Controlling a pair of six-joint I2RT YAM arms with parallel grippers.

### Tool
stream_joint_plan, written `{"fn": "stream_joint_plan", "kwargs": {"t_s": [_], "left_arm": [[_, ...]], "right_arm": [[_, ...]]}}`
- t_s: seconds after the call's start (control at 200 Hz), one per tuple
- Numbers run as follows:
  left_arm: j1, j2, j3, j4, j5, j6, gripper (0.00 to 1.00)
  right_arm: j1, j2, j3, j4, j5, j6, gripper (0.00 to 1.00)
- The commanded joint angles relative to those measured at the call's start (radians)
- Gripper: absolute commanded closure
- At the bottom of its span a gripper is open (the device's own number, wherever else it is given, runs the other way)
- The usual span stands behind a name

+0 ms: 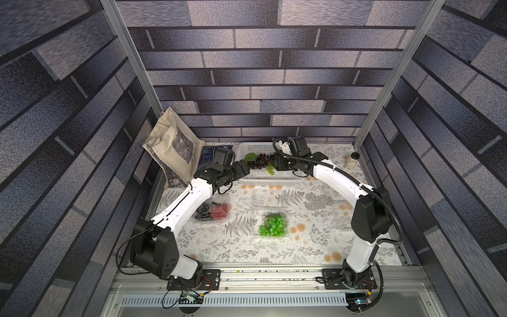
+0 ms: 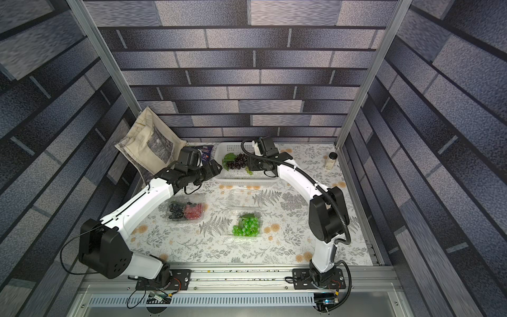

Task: Pack grapes into containers
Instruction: Pick up the grape from the basket.

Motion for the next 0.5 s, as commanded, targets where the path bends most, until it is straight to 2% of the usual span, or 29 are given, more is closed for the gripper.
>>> {"fn": "stream_joint_plan", "kwargs": {"t_s": [0.0, 0.215, 0.421, 0.496], "left_arm": [[0.017, 0.056, 0.069, -0.008, 0.051, 0.040, 0.11], [0.040, 0.149, 0.122, 0.006, 0.097, 0.041, 0.12], [0.056, 0.183, 0.126, 0.015, 0.122, 0.042, 0.12], [0.062, 0.191, 0.125, 0.016, 0.131, 0.041, 0.12]], "right_arm": [[-0.045, 0.066, 0.068, 0.022, -0.025, 0.000, 0.47], [-0.096, 0.221, 0.163, 0.043, -0.004, 0.013, 0.29], [-0.115, 0.339, 0.268, 0.044, 0.054, 0.019, 0.29], [-0.118, 0.380, 0.309, 0.044, 0.070, 0.017, 0.35]]}}
